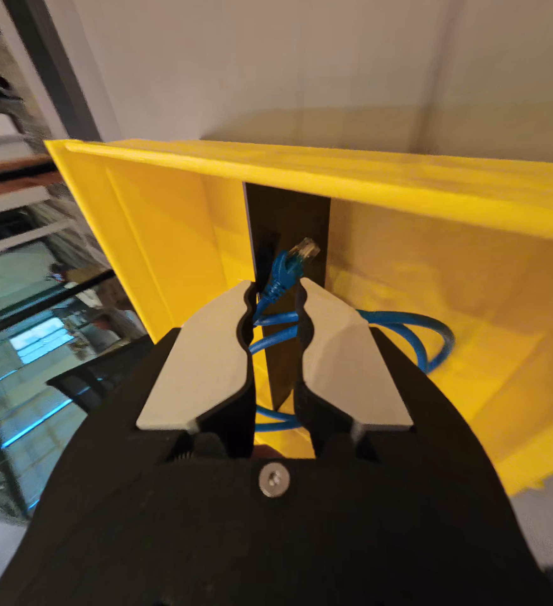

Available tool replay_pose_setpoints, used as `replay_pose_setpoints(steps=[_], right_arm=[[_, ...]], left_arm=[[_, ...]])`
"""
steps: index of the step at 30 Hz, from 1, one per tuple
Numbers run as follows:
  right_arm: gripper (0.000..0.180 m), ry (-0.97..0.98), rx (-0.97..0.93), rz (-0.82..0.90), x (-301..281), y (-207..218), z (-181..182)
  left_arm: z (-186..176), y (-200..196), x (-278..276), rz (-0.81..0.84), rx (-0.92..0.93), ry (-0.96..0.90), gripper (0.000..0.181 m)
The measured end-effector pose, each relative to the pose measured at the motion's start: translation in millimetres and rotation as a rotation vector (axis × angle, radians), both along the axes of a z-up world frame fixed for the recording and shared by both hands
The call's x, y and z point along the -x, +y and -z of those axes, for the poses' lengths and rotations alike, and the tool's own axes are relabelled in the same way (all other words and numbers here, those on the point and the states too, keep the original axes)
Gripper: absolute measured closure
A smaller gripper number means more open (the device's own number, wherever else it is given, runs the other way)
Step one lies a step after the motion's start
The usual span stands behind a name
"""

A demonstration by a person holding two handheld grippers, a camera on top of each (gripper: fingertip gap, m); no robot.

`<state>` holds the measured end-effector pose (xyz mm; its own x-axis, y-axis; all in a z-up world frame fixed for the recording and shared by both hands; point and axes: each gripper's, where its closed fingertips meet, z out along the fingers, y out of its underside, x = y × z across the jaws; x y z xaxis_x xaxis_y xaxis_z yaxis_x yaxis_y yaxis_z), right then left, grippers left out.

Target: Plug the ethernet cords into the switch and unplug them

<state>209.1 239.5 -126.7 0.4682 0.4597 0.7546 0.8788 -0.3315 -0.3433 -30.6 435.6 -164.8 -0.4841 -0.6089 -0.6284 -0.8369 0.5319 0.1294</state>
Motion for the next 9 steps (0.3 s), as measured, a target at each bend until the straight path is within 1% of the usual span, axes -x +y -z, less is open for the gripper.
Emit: replay_pose_setpoints(steps=[3, 5, 9], right_arm=[[0.156, 0.003, -0.006, -0.004, 2, 0, -2], [0.156, 0.003, -0.005, -0.005, 2, 0, -2], [0.156, 0.003, 0.001, -0.007, 3, 1, -2]], left_arm=[[-1, 5, -1, 0.052, -0.096, -0.103, 0.159], [-4, 3, -1, 0.089, -0.142, -0.185, 0.163], [-23, 1, -4, 0.105, -0.188, -0.313, 0.168]])
